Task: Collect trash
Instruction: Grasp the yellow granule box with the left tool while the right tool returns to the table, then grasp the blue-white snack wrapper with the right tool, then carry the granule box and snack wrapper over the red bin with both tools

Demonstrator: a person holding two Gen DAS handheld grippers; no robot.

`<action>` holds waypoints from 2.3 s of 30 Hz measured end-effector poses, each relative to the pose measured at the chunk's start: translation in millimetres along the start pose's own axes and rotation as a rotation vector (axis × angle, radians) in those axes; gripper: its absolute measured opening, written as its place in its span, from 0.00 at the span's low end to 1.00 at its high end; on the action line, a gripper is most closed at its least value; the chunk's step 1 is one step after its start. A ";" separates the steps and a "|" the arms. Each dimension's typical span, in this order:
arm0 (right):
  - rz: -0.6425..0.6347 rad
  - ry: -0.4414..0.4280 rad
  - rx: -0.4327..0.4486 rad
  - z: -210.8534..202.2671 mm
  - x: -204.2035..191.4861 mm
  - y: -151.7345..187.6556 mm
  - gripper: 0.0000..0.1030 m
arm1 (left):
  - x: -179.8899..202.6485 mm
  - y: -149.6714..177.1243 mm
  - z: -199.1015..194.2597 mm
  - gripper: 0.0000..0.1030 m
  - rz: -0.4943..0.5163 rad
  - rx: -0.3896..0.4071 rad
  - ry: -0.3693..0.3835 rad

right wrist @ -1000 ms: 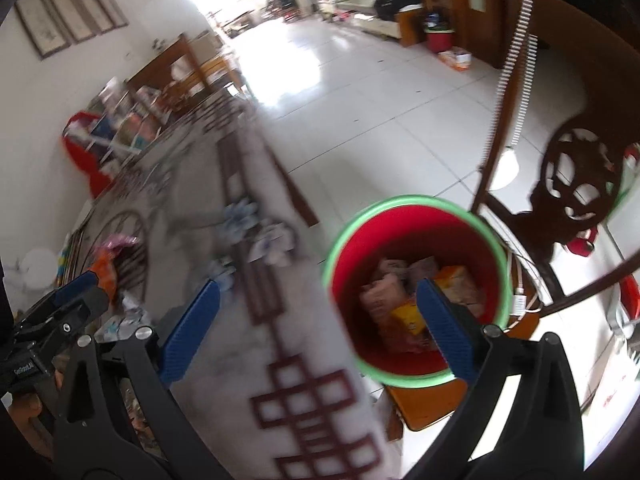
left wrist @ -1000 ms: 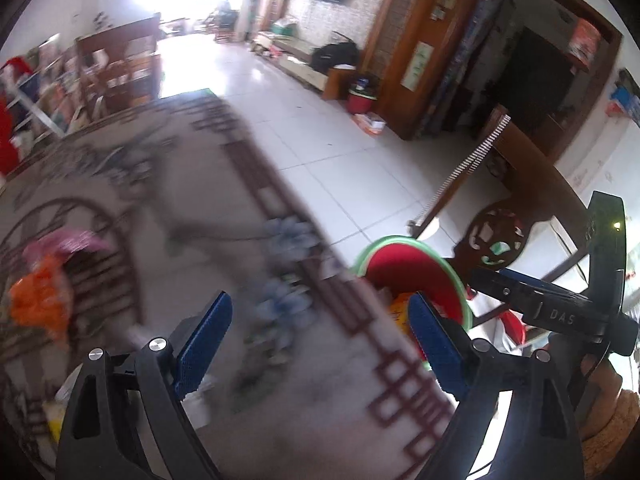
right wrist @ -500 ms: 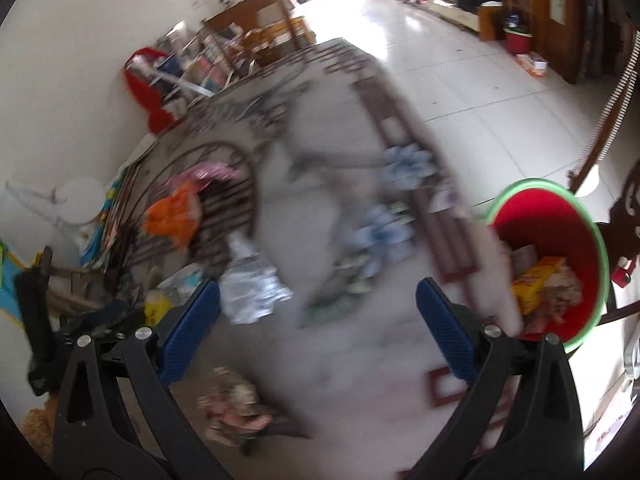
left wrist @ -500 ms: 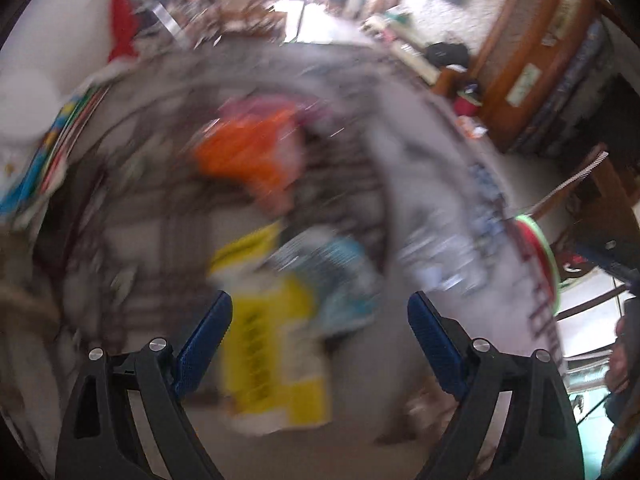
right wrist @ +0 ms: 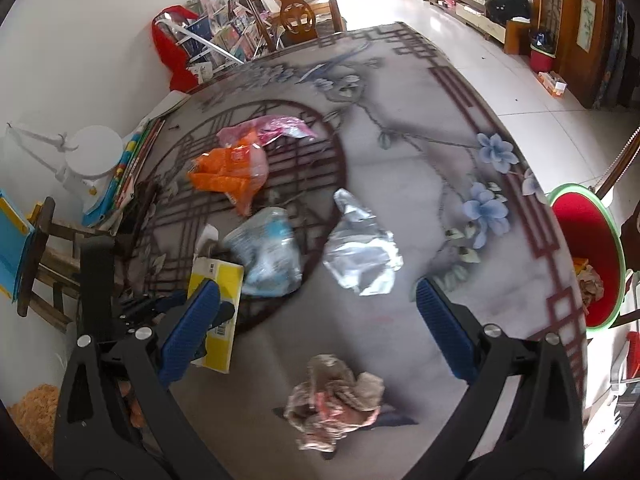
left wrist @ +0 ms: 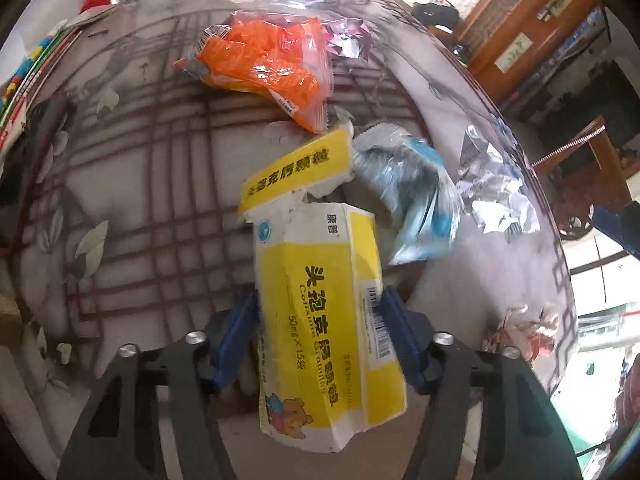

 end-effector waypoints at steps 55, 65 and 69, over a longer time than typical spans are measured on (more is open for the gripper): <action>-0.047 -0.030 0.069 18.3 -54.1 -13.9 0.33 | -40.0 -10.0 -74.5 0.51 -0.066 0.141 0.051; 0.005 0.027 0.166 -11.9 -16.5 -20.4 0.33 | -4.2 -20.9 -83.4 0.51 -0.018 0.172 0.071; 0.030 0.032 0.177 -17.4 0.4 -18.4 0.33 | 2.9 -18.5 -80.2 0.51 -0.018 0.168 0.062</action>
Point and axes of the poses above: each gripper's, at about its wrist camera, not at the fingertips, and z roughly the way its jaws point, x to its right, y to its underside, the point moved 10 cm from there along z, roughly the way its jaws point, and after that the axes turned 8 degrees about -z, right-handed, at the moved point
